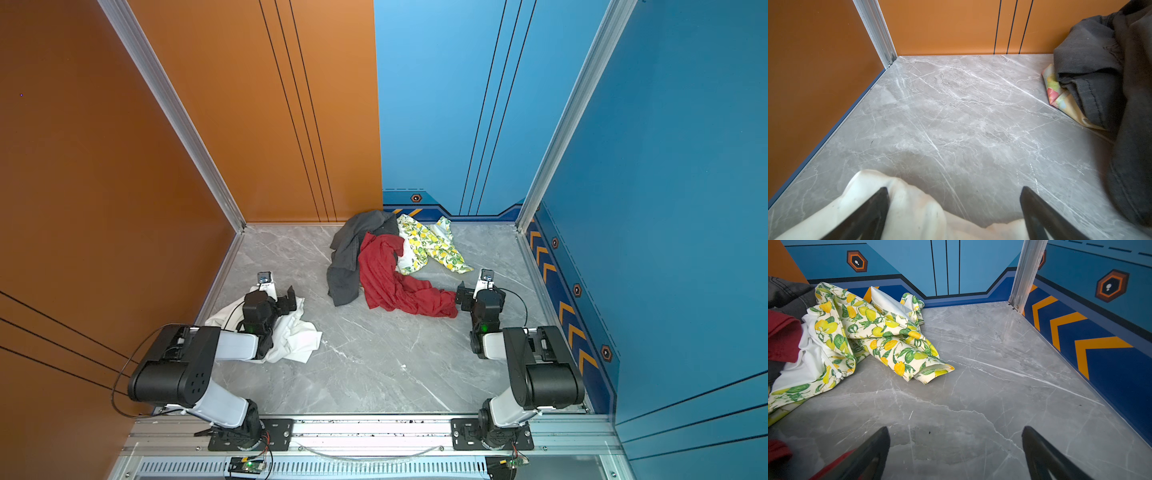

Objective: Pick out a specific cloth from the pile

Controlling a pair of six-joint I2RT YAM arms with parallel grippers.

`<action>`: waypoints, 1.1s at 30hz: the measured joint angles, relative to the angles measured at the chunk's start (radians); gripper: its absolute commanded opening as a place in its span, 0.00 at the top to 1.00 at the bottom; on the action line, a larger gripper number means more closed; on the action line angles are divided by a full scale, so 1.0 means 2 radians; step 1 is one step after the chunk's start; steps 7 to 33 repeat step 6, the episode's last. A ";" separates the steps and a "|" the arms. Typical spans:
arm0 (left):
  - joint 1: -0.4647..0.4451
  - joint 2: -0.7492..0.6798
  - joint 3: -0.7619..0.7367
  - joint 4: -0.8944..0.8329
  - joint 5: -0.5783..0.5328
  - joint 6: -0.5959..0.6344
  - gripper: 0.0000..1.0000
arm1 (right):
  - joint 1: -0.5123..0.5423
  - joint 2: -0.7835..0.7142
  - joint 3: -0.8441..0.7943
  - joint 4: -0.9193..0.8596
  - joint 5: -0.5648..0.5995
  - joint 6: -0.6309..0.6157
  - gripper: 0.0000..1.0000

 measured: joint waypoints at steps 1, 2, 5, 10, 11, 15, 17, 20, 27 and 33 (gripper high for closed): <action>0.000 0.000 0.000 0.000 0.000 0.000 0.02 | 0.000 0.000 0.000 -0.001 0.000 0.000 0.00; 0.000 0.000 0.000 0.000 0.000 0.000 0.02 | 0.000 0.000 0.000 -0.002 -0.001 0.000 0.00; 0.000 0.000 0.000 0.000 0.000 0.000 0.02 | 0.000 0.000 0.000 -0.003 -0.003 0.000 0.00; 0.000 0.000 0.000 0.000 0.000 0.000 0.02 | 0.000 0.000 0.000 -0.003 -0.003 0.000 0.00; 0.000 0.000 0.000 0.000 0.000 0.000 0.02 | 0.000 0.000 0.000 -0.003 -0.003 0.000 0.00; 0.000 0.000 0.000 0.000 0.000 0.000 0.02 | 0.000 0.000 0.000 -0.003 -0.003 0.000 0.00; 0.000 0.000 0.000 0.000 0.000 0.000 0.02 | 0.000 0.000 0.000 -0.003 -0.003 0.000 0.00; 0.000 0.000 0.000 0.000 0.000 0.000 0.02 | 0.000 0.000 0.000 -0.003 -0.003 0.000 0.00; 0.000 0.000 0.000 0.000 0.000 0.000 0.02 | 0.000 0.000 0.000 -0.003 -0.003 0.000 0.00; 0.000 0.000 0.000 0.000 0.000 0.000 0.02 | 0.000 0.000 0.000 -0.003 -0.003 0.000 0.00</action>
